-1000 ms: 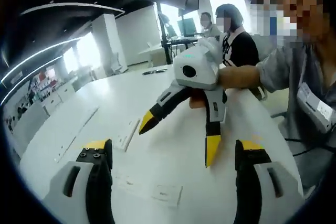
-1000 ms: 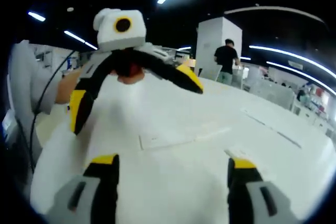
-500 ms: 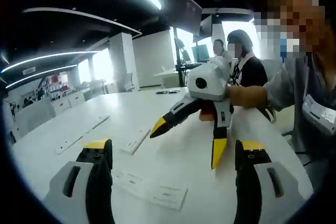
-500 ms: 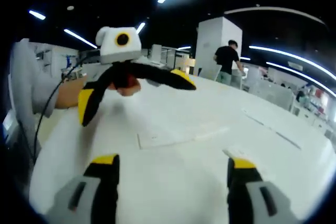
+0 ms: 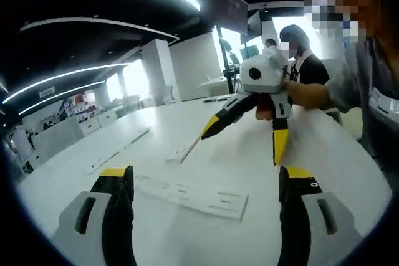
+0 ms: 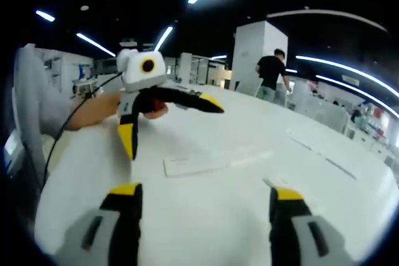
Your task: Locate the socket holder cover, grip the socket holder cover, clip it into the socket holder slot.
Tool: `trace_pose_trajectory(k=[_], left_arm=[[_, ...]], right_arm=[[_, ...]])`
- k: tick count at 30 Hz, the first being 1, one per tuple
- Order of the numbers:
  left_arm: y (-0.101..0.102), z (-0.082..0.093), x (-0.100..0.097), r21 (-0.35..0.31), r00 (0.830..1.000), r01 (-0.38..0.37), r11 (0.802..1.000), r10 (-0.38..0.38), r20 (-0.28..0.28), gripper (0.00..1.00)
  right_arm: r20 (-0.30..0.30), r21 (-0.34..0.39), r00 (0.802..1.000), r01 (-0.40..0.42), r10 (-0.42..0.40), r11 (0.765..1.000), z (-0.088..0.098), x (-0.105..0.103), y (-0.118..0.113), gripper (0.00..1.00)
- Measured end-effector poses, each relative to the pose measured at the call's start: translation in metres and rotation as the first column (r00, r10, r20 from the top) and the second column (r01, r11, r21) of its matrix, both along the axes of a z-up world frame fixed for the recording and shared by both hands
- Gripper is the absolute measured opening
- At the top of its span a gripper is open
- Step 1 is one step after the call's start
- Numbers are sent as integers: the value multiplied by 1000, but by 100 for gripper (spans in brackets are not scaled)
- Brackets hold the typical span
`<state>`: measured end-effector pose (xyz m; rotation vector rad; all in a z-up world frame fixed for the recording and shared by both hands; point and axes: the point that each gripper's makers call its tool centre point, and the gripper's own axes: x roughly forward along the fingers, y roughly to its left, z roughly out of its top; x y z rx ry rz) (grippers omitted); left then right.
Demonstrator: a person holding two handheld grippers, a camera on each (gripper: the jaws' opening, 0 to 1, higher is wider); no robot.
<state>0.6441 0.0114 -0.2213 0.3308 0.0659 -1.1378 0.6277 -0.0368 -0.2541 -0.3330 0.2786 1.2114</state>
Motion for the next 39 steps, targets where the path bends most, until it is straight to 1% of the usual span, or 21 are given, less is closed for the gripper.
trace_pose_trajectory(k=[2, 3, 6, 7, 9, 16, 29, 39], left_arm=[[6, -3, 8, 32, 999, -32, 999, 31, 27, 95], [7, -4, 10, 42, 999, -38, 998, 37, 32, 95], [10, -9, 12, 66, 999, -45, 997, 43, 27, 95], [12, -12, 14, 88, 999, -50, 995, 47, 27, 95], [14, -14, 16, 98, 998, -54, 994, 52, 29, 95], [23, -22, 22, 155, 996, -82, 985, 73, 59, 92], [30, -22, 30, 161, 990, -132, 978, 123, 67, 92], [29, -21, 30, 163, 989, -139, 977, 130, 66, 92]], right_arm=[[0, -3, 1000, -5, 5, 1000, -1, 0, 1, 84], [1, -4, 1000, -5, 5, 1000, -1, -1, 1, 84], [-2, -8, 1000, -6, 6, 1000, -3, -1, 2, 84], [-2, -8, 1000, -6, 6, 1000, -4, -1, 2, 84], [-2, -8, 1000, -6, 6, 1000, -4, -1, 2, 84], [-3, -10, 1000, -2, 1, 1000, -5, 0, 1, 84], [3, -15, 1000, -3, 3, 1000, -4, -1, 1, 84], [5, -24, 1000, -8, 8, 1000, -6, 0, 2, 84]])
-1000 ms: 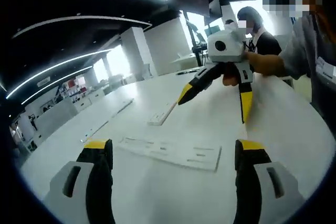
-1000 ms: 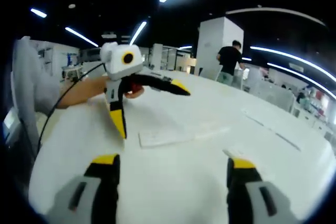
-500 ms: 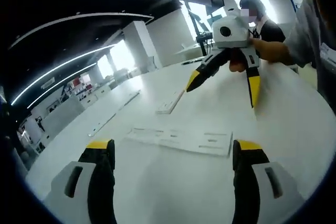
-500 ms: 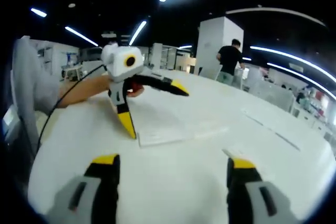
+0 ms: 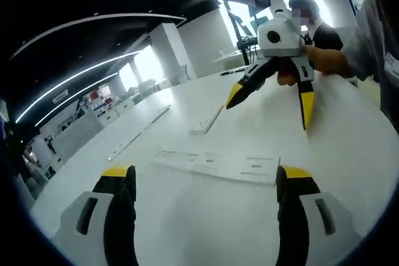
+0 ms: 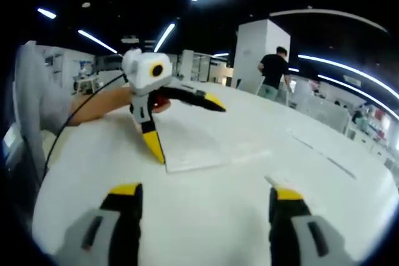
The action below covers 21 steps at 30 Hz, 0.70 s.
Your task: Locate the socket holder cover, grip the socket holder cover, clip it into the socket holder slot.
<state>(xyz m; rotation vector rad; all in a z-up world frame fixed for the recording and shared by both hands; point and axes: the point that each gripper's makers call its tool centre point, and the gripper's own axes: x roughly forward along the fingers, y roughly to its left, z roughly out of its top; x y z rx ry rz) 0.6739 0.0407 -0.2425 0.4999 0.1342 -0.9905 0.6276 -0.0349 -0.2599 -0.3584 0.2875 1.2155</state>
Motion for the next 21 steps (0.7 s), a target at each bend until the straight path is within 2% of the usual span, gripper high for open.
trace_pose_trajectory(k=[21], left_arm=[[-5, -1, 2, -10, 1000, -28, 1000, 28, 0, 95]], right_arm=[[10, -9, 1000, 1, -1, 1000, -1, 1, -1, 83]])
